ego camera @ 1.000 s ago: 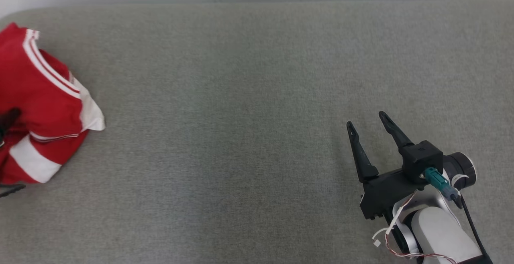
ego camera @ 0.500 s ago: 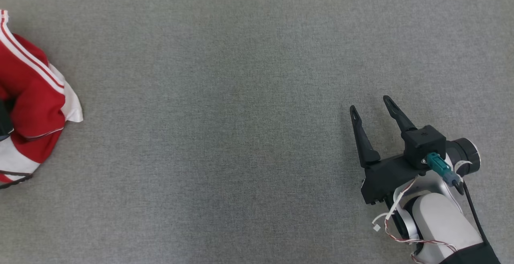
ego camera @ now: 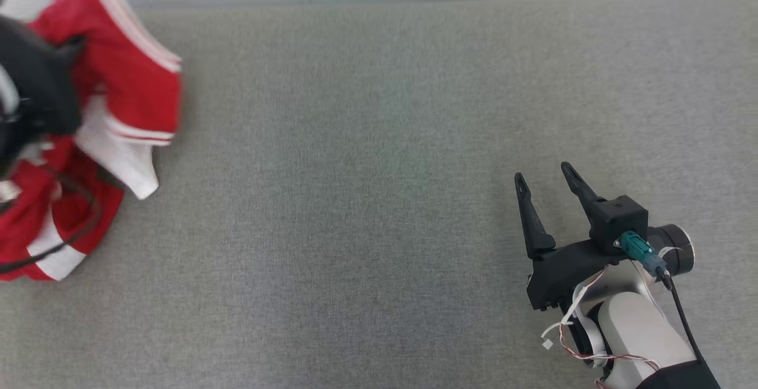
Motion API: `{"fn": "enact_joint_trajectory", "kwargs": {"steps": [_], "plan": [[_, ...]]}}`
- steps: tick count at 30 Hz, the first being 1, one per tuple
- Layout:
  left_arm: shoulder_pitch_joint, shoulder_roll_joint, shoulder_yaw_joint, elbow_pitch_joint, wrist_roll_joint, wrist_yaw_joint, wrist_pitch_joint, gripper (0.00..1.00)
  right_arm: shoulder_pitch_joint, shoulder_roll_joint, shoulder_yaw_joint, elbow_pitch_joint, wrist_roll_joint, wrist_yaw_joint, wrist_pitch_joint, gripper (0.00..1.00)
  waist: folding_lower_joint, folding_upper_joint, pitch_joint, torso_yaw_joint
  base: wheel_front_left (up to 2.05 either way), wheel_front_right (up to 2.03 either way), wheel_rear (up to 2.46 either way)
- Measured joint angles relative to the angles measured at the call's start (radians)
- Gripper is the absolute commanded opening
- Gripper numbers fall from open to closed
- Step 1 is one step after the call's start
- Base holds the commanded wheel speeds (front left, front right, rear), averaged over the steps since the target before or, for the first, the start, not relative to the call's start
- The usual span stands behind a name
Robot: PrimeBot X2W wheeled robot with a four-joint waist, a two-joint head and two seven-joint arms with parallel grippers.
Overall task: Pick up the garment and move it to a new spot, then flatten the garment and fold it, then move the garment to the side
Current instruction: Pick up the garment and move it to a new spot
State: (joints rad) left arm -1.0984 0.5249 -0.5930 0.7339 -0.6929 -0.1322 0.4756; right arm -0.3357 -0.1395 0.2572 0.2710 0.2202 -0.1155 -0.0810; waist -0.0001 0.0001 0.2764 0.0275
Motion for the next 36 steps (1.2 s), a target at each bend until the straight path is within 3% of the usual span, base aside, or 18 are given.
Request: {"fn": "enact_joint_trajectory", "kwargs": {"steps": [9,18,26,34,35,36], "plan": [[0.031,-0.066,-0.168,-0.250,-0.138,0.000,-0.099,0.00,0.033,0.008,-0.027,0.058,0.032,0.001,-0.034,1.00,0.0000,-0.0001,-0.096,-0.029,0.00,0.00,0.00],[0.152,-0.125,-0.329,-0.502,-0.251,0.000,-0.130,0.00,0.068,0.009,-0.051,0.072,0.063,0.003,-0.062,1.00,0.0000,-0.0001,-0.145,-0.090,0.00,0.00,0.00],[0.386,-0.198,-0.436,-0.464,-0.284,0.000,-0.179,0.00,0.105,0.005,-0.073,0.070,0.078,0.003,-0.086,1.00,0.0000,-0.0002,-0.158,-0.131,0.00,0.00,0.00],[0.542,-0.328,-0.499,-0.381,-0.316,0.000,-0.245,0.00,0.101,0.008,-0.070,0.058,0.078,0.003,-0.091,1.00,0.0001,-0.0002,-0.149,-0.135,0.00,0.00,0.00],[0.541,-0.337,-0.502,-0.365,-0.316,0.000,-0.249,0.22,0.100,0.008,-0.069,0.058,0.078,0.003,-0.095,1.00,0.0001,-0.0001,-0.149,-0.134,0.00,0.00,0.00],[0.541,-0.346,-0.510,-0.351,-0.315,0.000,-0.253,0.78,0.100,0.009,-0.069,0.058,0.078,0.003,-0.095,1.00,0.0000,-0.0002,-0.150,-0.132,0.00,0.00,0.00]]}}
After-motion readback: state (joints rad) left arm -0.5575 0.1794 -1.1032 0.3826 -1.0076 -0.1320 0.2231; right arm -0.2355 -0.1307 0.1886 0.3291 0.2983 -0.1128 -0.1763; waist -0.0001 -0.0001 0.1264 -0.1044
